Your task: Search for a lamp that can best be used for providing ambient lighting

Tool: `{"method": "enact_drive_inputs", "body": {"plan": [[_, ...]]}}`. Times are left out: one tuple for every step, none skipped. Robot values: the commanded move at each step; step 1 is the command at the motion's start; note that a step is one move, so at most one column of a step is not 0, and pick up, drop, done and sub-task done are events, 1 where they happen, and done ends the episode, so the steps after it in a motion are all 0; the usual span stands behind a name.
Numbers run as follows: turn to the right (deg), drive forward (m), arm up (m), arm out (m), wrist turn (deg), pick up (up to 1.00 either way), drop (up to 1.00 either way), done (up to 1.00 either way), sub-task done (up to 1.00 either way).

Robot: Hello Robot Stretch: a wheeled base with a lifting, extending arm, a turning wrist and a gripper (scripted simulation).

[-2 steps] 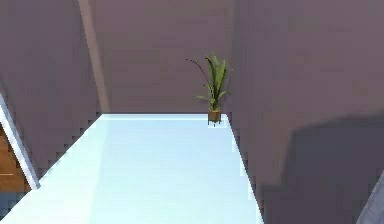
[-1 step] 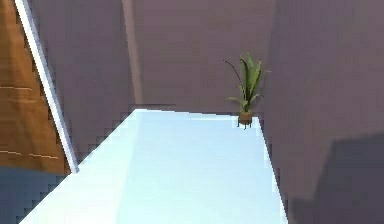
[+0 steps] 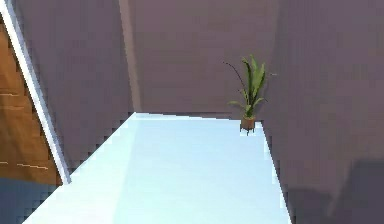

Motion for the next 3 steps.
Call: {"method": "enact_drive_inputs", "body": {"plan": [[-45.0,0.00,0.00,0.00,0.0,0.00,0.00,0.00,0.00],[-33.0,0.00,0.00,0.00,0.0,0.00,0.00,0.00,0.00],[0.0,0.55,0.00,0.00,0.0,0.00,0.00,0.00,0.00]]}}
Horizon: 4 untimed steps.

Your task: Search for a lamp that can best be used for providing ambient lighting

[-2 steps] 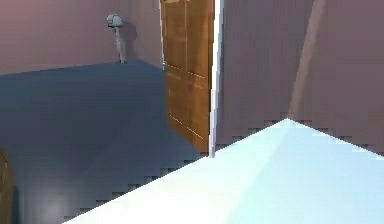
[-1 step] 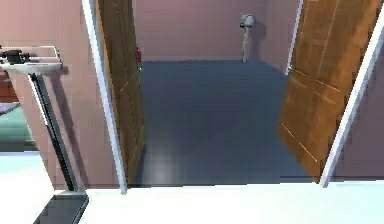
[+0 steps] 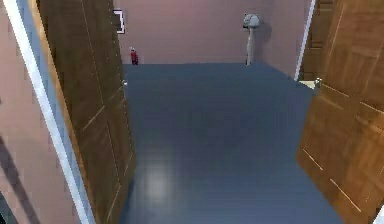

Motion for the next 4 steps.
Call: {"method": "enact_drive_inputs", "body": {"plan": [[-45.0,0.00,0.00,0.00,0.0,0.00,0.00,0.00,0.00],[-42.0,0.00,0.00,0.00,0.0,0.00,0.00,0.00,0.00],[0.0,0.60,0.00,0.00,0.0,0.00,0.00,0.00,0.00],[-6.0,0.00,0.00,0.00,0.0,0.00,0.00,0.00,0.00]]}}
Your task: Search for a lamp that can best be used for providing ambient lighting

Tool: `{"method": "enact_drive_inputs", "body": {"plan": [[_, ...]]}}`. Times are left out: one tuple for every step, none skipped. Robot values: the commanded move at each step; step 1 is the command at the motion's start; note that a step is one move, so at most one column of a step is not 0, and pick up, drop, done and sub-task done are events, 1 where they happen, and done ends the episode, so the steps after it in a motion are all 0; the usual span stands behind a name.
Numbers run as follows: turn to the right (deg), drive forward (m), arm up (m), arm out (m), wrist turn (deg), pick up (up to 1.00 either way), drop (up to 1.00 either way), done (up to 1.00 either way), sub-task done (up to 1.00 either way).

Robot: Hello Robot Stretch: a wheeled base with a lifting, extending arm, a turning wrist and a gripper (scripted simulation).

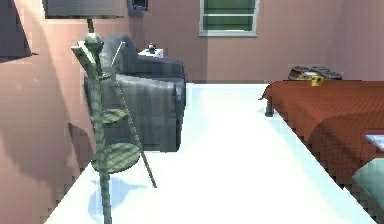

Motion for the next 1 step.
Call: {"method": "enact_drive_inputs", "body": {"plan": [[0.0,0.30,0.00,0.00,0.0,0.00,0.00,0.00,0.00]]}}
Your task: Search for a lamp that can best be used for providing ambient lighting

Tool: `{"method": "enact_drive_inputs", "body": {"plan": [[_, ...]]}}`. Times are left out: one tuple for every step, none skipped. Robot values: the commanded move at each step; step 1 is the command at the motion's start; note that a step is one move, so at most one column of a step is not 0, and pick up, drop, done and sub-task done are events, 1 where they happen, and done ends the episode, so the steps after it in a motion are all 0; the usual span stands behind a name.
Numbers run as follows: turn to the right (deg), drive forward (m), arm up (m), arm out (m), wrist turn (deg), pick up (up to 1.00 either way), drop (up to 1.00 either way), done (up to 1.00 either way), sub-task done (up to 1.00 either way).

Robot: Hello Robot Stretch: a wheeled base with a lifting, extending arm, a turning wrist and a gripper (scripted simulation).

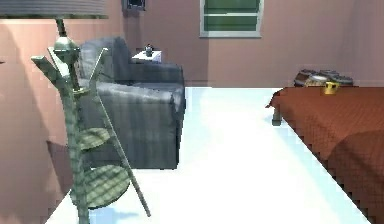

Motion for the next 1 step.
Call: {"method": "enact_drive_inputs", "body": {"plan": [[-9.0,0.00,0.00,0.00,0.0,0.00,0.00,0.00,0.00]]}}
